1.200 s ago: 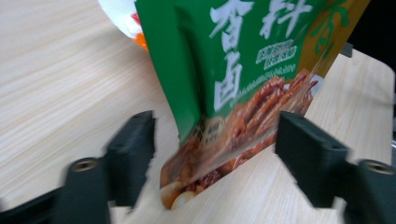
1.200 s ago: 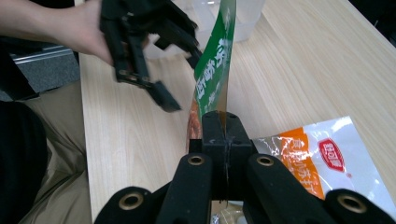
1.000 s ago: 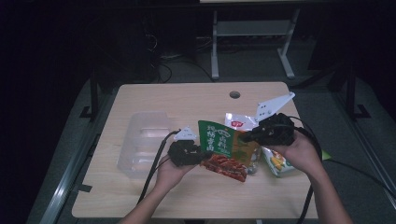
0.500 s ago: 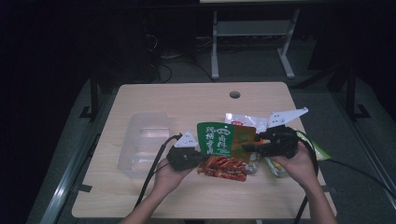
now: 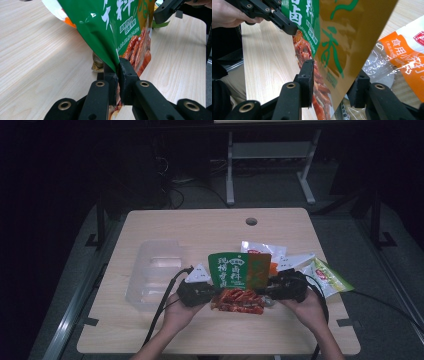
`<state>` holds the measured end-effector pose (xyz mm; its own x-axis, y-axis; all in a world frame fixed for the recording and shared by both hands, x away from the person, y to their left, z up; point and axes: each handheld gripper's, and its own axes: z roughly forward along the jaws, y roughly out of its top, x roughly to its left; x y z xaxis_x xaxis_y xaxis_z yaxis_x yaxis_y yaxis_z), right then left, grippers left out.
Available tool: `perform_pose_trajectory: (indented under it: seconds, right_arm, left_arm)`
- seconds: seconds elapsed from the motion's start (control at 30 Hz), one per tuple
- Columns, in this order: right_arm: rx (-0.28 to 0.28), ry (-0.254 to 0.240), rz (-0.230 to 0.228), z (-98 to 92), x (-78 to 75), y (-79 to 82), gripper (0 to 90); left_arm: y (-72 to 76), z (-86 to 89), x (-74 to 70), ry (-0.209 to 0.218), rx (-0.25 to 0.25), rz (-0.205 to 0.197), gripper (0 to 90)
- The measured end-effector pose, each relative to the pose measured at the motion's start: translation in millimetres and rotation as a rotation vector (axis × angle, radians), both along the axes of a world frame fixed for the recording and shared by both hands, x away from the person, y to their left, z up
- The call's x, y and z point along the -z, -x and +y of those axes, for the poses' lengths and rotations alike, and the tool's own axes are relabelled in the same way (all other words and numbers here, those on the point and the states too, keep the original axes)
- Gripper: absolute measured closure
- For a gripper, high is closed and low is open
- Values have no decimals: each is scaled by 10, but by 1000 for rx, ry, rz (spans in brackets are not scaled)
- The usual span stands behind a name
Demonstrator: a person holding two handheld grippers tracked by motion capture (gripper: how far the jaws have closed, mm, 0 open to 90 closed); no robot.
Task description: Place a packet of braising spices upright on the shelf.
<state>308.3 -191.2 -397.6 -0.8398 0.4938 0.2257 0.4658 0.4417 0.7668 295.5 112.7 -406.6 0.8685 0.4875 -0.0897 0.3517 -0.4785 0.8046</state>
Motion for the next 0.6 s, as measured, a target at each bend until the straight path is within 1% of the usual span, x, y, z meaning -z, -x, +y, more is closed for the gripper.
perform_pose_trajectory:
  seconds: [0.1, 0.23, 0.37, 0.4, 0.43, 0.47, 0.5, 0.57, 0.6]
  right_arm:
    - [4, -2, -1, -2, 13, 12, 634]
    - [6, -18, 0, 11, 32, 6, 638]
    - [2, -19, -15, 36, 34, 11, 793]
    - [2, -19, -15, 36, 34, 11, 793]
    - [-7, -20, -21, 38, 34, 17, 868]
    - [-16, -21, -21, 41, 32, 20, 890]
    - [-21, -18, -25, 46, 27, 28, 892]
    - [-23, -11, -28, 60, 19, 52, 895]
    - [-26, -9, -32, 66, 15, 62, 896]
  left_arm:
    - [12, 5, -1, -4, 0, -6, 854]
    - [18, 7, 4, 1, -1, -1, 854]
    - [30, 20, 3, -2, -2, -1, 847]
    - [30, 20, 3, -2, -2, -1, 836]
    - [35, 33, 0, -5, -4, 2, 815]
    - [47, 43, -1, -1, -8, 6, 785]
    - [67, 56, -6, -2, -11, 6, 735]
    - [158, 112, -32, -4, -46, -3, 621]
    - [158, 112, -32, -4, -46, -3, 581]
